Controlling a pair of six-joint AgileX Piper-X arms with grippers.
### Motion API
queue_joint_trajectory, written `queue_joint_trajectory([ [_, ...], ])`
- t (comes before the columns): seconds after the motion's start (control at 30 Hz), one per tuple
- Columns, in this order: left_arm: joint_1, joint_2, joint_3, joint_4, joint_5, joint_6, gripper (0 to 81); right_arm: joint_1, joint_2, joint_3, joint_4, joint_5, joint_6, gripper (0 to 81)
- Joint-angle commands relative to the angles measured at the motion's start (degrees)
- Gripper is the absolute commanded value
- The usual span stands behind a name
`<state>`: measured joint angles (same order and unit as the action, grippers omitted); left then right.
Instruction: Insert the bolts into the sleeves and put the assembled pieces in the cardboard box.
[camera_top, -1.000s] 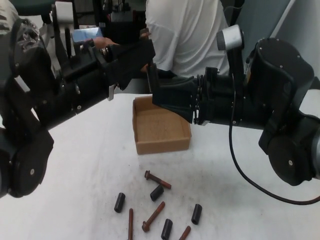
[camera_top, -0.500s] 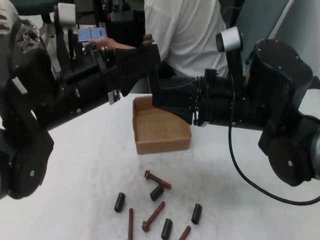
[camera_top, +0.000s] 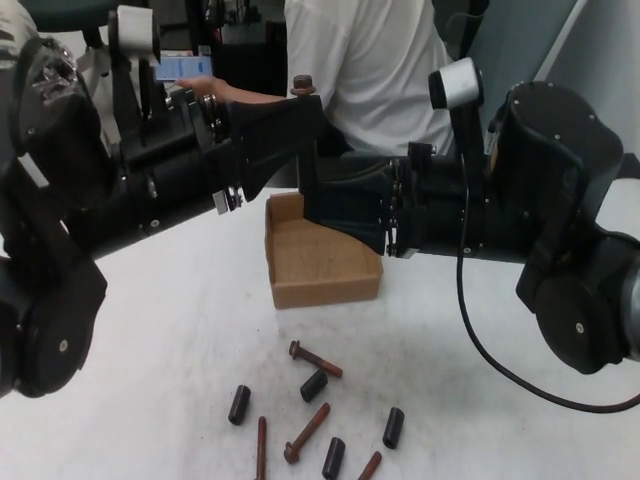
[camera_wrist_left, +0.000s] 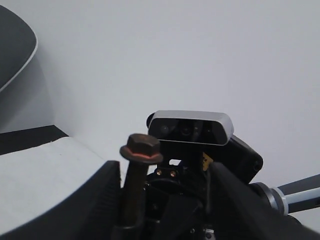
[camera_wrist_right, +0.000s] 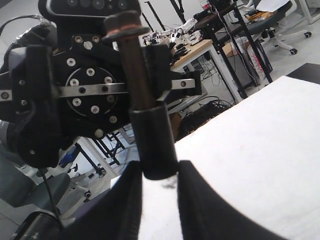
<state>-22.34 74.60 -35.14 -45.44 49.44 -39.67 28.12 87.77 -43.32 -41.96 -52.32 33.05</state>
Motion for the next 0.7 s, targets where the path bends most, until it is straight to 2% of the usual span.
queue_joint_trajectory([
  [0.0,-0.85,-0.49,0.41,1.05,6.38,-0.53,49.8,-0.26,-0.5,-1.01,-2.37,3.98,-0.05,0.8],
  [0.23,2.35,-0.49,0.7,4.92,7.26,0.84,47.8,-0.25,-0.5,-1.01,-2.37,3.72,-0.05,0.8],
  [0.43,3.37,-0.49,1.99,5.39,8.55,2.74,28.5,-0.25,-0.5,-1.01,-2.37,3.72,-0.05,0.8],
  [0.57,3.37,-0.49,1.97,5.41,9.9,3.22,27.8,-0.25,-0.5,-1.01,-2.37,3.72,-0.05,0.8],
  [0.67,3.37,-0.49,1.97,5.41,11.2,3.24,31.2,-0.25,-0.5,-1.01,-2.37,3.72,-0.05,0.8],
])
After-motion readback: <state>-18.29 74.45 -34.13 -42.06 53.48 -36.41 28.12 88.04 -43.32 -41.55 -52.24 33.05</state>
